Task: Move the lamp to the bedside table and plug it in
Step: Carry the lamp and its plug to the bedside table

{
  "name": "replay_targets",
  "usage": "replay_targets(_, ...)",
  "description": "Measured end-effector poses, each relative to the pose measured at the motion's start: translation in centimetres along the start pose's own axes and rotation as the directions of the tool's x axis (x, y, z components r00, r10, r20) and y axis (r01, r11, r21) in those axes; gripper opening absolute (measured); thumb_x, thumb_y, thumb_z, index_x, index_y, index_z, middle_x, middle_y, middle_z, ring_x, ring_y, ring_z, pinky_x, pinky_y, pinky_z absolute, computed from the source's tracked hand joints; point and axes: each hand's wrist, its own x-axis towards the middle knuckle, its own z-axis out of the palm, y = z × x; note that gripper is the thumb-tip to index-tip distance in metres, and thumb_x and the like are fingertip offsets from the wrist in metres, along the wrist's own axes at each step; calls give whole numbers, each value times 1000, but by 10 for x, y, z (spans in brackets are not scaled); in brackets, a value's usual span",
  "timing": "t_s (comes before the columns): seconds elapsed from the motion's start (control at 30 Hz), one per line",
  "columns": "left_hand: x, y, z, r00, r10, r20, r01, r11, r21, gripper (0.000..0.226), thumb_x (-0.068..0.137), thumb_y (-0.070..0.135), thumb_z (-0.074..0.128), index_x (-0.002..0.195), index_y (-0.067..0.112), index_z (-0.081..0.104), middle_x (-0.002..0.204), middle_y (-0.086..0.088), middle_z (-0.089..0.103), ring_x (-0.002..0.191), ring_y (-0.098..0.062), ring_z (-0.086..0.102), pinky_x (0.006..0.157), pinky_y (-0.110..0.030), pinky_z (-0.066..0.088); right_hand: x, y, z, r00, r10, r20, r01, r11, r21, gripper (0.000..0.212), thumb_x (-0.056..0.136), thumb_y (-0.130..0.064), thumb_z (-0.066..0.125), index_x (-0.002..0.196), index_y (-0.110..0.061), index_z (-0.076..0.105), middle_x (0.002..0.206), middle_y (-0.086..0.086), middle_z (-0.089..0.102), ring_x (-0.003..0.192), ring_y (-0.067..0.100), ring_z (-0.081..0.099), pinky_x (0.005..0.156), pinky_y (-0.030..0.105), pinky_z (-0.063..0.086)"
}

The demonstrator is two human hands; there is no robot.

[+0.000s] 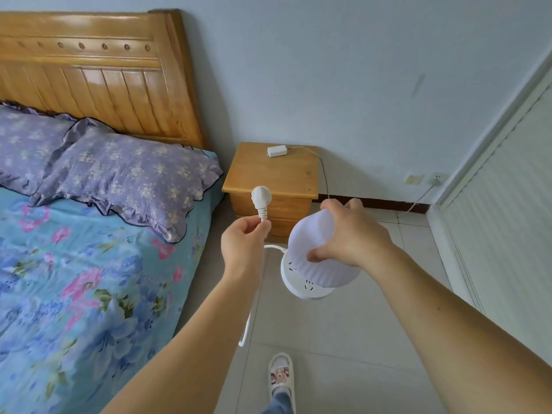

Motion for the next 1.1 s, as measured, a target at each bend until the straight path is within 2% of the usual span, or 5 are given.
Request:
replay_targets(0.17, 92, 32, 62, 1000, -2, 20, 2, 1000, 20, 8, 81, 17, 64, 87, 15, 68, 70, 4, 61, 63, -9, 52, 62, -21, 43, 99, 4, -26, 1000, 10, -17, -10, 1000, 6, 93, 49, -55, 79, 128, -36, 34, 121, 3, 37, 110, 26, 41, 66, 34, 42)
replay_targets(0.5, 223, 76, 168, 1000, -15, 4, 15, 1000, 18, 3, 82, 19, 65, 82, 21, 66, 70, 5, 62, 65, -8, 53, 57, -19, 40, 259, 27, -63, 999, 0, 46, 0, 1000, 14, 92, 53, -53, 79, 129, -35, 31, 123, 3, 35, 118, 27, 37, 71, 36, 42)
replay_targets(0.6, 260, 82, 201, 998, -38, -56, 38, 999, -1, 11, 83, 19, 65, 75, 26, 64, 71, 5, 62, 66, -8, 54, 58, -20, 41, 312, 37, -73, 996, -51, 77, 52, 999, -11, 94, 53, -55, 79, 130, -35, 30, 125, 3, 35, 118, 26, 37, 72, 36, 41)
replay_targets(0.83, 325, 100, 251, 976, -98, -192, 89, 994, -56, 11, 83, 19, 65, 75, 26, 64, 73, 3, 63, 68, -10, 54, 59, -20, 43, 414, 49, -101, 980, -144, 139, 153, 986, -62, 94, 49, -58, 78, 128, -37, 30, 124, 2, 34, 119, 25, 37, 76, 38, 41)
replay_targets(1.1, 387, 87, 259, 949, -156, -273, 144, 988, -62, 5, 82, 18, 65, 81, 23, 67, 72, 4, 63, 67, -9, 54, 59, -21, 43, 495, 41, -89, 973, -167, 162, 180, 981, -68, 96, 49, -58, 79, 129, -37, 30, 126, 2, 33, 121, 25, 36, 72, 35, 38)
